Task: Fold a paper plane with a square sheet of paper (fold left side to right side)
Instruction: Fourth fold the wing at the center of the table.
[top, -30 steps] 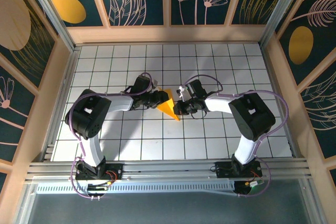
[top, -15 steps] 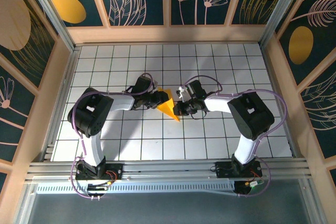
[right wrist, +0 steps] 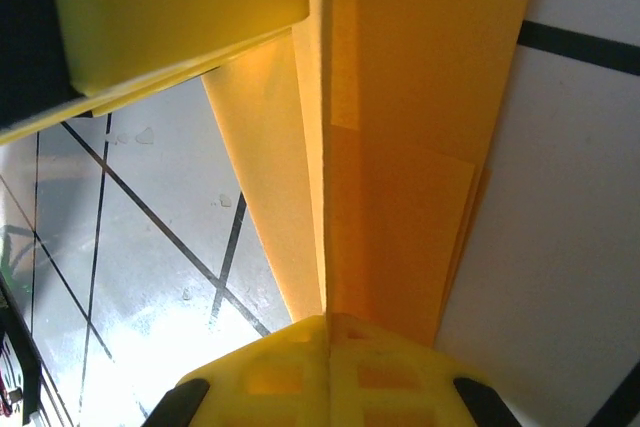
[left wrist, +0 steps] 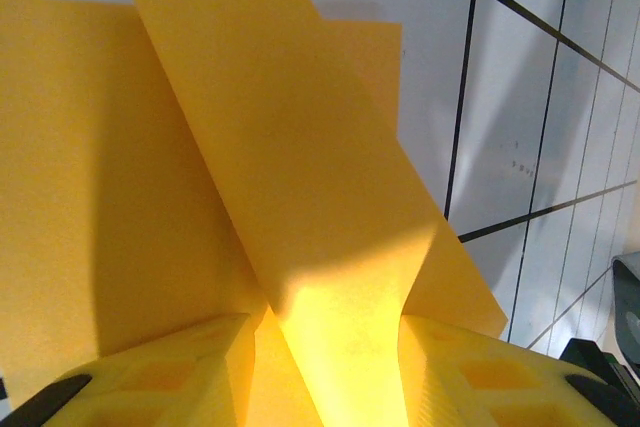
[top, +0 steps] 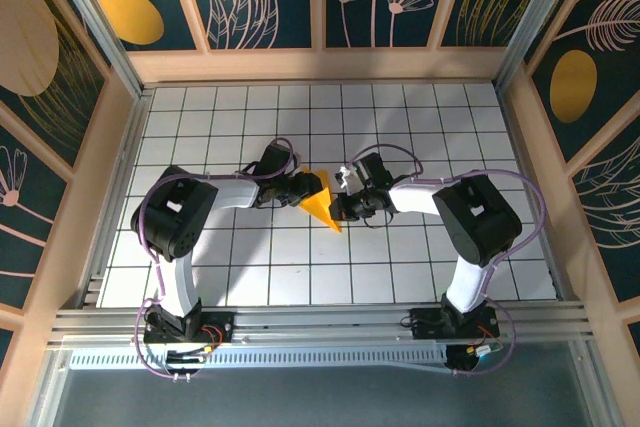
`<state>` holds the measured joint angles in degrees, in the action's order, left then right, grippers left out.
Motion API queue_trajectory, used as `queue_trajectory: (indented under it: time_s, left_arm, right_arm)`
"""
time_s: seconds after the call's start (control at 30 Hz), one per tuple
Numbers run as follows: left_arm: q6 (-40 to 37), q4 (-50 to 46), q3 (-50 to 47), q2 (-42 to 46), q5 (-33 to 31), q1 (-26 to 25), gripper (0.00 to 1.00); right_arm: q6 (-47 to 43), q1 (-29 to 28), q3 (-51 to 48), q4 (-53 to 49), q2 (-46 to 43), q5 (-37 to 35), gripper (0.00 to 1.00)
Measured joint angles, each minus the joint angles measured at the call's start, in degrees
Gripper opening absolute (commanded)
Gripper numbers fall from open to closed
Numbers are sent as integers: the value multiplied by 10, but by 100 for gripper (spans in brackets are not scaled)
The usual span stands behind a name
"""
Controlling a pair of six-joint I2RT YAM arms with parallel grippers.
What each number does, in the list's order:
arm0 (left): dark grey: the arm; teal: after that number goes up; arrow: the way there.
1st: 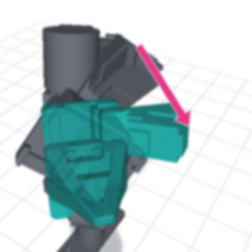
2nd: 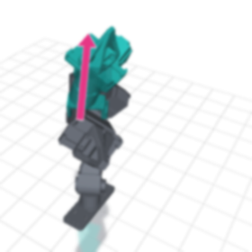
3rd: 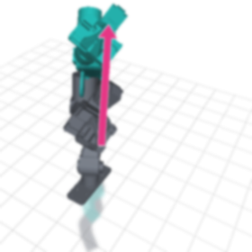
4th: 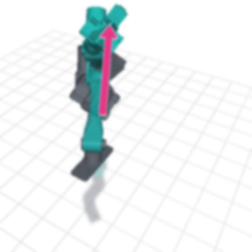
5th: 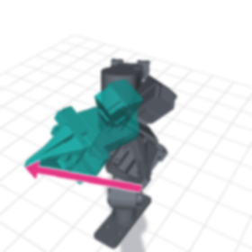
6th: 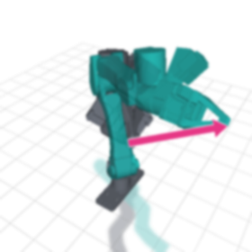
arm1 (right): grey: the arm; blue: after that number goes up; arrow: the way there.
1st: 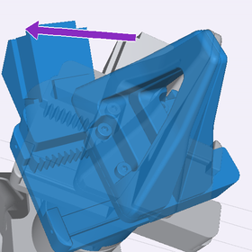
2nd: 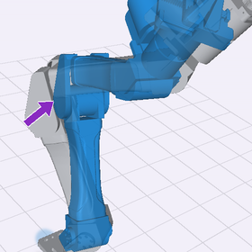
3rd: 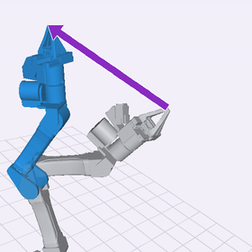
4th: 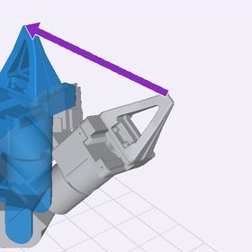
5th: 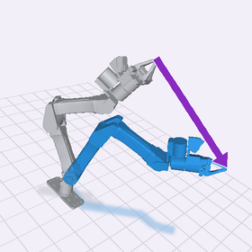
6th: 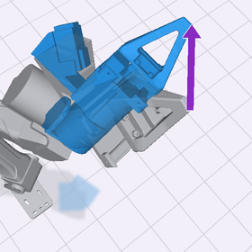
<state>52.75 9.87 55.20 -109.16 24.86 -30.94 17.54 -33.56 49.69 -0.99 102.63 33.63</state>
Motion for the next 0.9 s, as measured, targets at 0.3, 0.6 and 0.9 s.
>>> queue_trajectory:
  time_s: [0.3, 0.6, 0.9]
  left_arm:
    - [-2, -5, 2, -1, -3, 0, 40]
    - [-2, -7, 3, -1, -5, 0, 40]
    - [-2, -7, 3, -1, -5, 0, 40]
  right_arm:
    - [8, 1, 0, 1, -3, 14, 23]
    - [4, 40, 0, -4, -59, 27, 37]
    - [4, 60, 18, 17, -23, 60, 37]
